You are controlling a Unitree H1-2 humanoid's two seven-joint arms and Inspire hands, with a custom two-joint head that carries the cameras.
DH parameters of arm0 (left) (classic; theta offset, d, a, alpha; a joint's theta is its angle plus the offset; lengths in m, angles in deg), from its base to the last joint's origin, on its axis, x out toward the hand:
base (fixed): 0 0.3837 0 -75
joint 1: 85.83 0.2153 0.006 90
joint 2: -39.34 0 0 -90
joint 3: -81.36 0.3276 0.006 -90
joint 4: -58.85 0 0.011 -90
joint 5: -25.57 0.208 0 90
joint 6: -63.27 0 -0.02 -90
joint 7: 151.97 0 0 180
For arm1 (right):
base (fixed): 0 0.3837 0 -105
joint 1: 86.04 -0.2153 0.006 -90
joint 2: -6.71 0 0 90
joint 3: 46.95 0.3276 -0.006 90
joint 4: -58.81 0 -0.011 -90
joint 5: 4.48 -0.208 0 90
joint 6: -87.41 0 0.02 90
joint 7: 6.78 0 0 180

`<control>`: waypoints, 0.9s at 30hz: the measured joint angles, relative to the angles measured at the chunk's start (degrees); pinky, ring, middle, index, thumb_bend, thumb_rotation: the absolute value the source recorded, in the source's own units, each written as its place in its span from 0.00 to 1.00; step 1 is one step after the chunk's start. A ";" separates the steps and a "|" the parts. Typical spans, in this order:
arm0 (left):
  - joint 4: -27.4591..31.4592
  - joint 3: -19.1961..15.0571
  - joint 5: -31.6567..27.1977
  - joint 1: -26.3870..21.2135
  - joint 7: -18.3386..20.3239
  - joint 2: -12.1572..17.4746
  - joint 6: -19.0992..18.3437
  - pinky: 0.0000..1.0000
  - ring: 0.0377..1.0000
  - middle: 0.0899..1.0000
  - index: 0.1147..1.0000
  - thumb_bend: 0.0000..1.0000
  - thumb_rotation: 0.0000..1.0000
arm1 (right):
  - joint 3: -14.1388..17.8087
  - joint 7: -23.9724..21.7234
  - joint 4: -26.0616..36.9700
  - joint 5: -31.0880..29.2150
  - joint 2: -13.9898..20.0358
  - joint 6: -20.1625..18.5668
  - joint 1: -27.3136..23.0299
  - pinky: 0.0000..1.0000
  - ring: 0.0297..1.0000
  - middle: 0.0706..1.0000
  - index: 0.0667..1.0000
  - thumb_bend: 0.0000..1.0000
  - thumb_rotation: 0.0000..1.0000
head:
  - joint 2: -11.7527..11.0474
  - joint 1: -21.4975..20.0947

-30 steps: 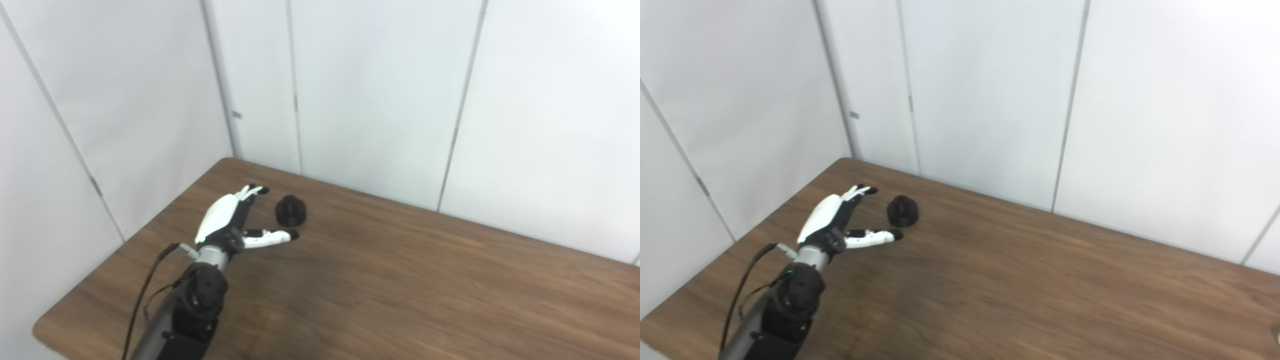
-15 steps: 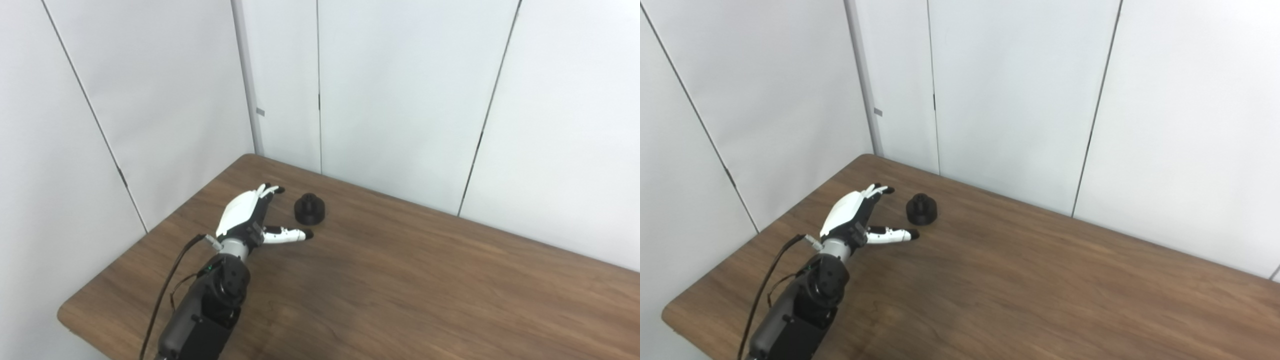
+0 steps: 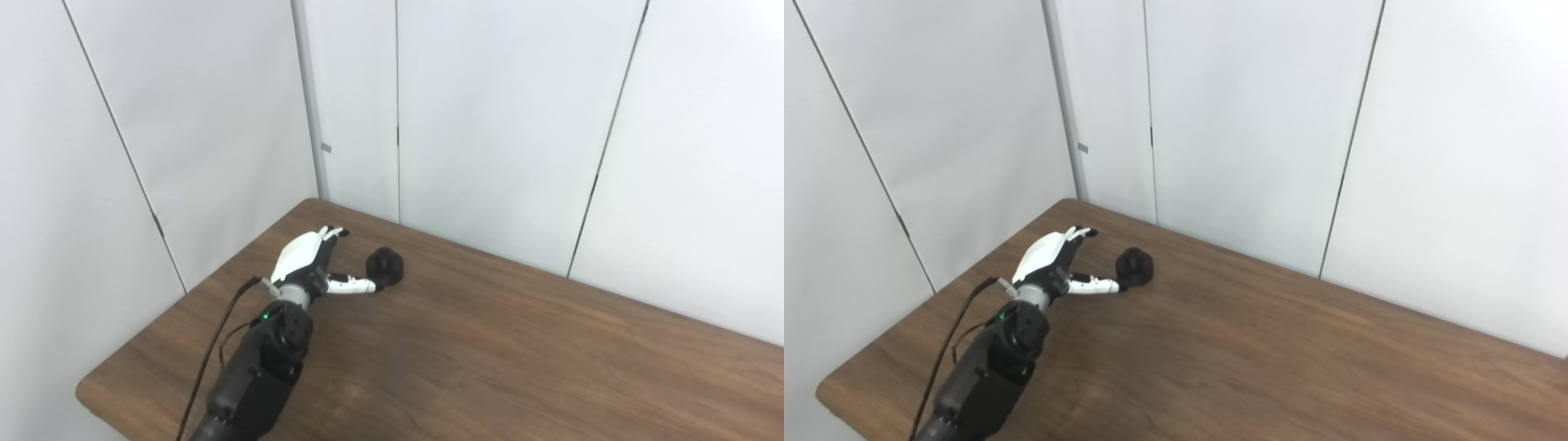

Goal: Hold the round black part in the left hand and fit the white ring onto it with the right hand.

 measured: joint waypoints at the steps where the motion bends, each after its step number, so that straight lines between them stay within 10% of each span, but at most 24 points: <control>1: -0.51 0.10 0.00 -0.12 0.04 0.04 0.00 1.00 1.00 1.00 0.91 1.00 0.45 | 0.03 -0.08 0.01 -0.02 0.01 0.00 0.00 0.92 1.00 1.00 1.00 0.57 0.72 | 0.09 0.00; 27: -17.55 4.27 -3.07 -1.82 -13.08 1.50 5.67 1.00 1.00 1.00 0.75 1.00 0.46 | 0.76 -1.36 0.67 -0.16 0.45 -0.07 1.53 0.91 1.00 1.00 1.00 0.61 0.71 | 1.14 -1.49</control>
